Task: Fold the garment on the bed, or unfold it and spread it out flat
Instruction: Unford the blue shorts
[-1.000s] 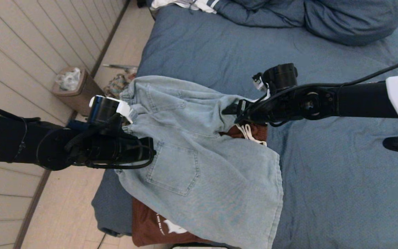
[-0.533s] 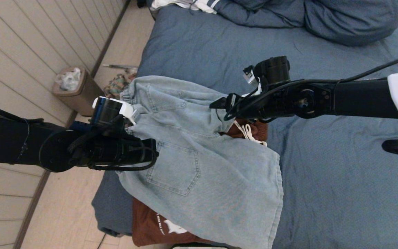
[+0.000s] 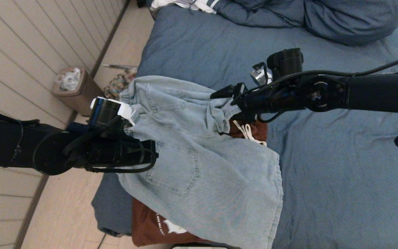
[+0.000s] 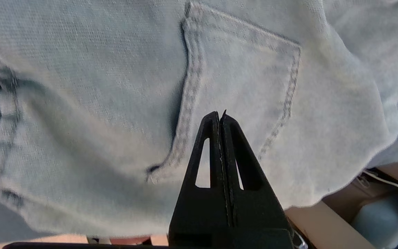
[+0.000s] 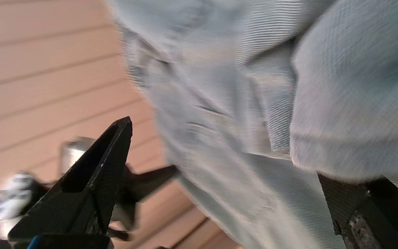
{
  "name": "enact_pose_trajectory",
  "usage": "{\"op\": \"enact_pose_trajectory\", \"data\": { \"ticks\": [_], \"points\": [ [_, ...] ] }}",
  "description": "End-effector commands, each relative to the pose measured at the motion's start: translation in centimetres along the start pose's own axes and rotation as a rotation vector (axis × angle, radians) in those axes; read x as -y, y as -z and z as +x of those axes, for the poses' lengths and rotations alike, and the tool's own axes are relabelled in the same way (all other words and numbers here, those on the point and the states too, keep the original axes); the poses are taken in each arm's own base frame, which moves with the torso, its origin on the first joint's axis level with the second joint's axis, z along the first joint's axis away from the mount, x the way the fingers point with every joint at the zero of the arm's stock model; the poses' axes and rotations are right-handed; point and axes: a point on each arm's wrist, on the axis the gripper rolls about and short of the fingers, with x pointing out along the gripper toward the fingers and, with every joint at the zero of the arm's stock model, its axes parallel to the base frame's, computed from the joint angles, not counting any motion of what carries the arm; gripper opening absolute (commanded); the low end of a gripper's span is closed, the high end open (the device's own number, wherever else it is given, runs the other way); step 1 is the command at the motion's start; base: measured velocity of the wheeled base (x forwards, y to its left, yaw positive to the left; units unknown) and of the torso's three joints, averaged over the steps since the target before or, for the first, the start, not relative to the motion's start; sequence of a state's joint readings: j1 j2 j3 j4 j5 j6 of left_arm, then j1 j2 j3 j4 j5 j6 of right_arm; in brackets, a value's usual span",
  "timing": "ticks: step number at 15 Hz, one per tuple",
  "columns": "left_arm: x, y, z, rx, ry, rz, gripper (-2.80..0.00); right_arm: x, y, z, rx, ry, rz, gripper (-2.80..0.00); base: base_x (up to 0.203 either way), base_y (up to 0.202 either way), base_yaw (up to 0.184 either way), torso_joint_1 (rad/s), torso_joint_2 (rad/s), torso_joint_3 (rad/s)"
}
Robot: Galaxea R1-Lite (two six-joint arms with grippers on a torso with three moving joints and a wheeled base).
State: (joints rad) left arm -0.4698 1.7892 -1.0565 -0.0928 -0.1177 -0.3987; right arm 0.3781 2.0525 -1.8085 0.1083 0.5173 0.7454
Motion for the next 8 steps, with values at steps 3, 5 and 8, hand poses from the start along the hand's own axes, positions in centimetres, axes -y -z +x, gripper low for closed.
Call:
{"op": "enact_pose_trajectory", "data": {
  "ticks": [3, 5, 8],
  "points": [
    [-0.1, 0.3, -0.5, 0.000, 0.002, -0.003, -2.80, -1.6, -1.0, -1.4, -0.002, -0.004, 0.044, 0.00, 0.000, 0.000, 0.000, 0.000, 0.00, 0.000],
    [0.0, 0.3, -0.7, 0.002, 0.004, -0.003, -2.80, -2.3, -1.9, -2.5, 0.003, -0.033, 0.073, 0.00, 0.000, 0.000, 0.000, 0.000, 0.00, 0.000],
    [0.0, 0.5, -0.7, -0.003, 0.004, -0.003, -2.80, -2.1, -2.6, -4.0, -0.005, -0.056, 0.089, 0.00, 0.000, 0.000, 0.000, 0.000, 0.00, 0.000]
  ]
}}
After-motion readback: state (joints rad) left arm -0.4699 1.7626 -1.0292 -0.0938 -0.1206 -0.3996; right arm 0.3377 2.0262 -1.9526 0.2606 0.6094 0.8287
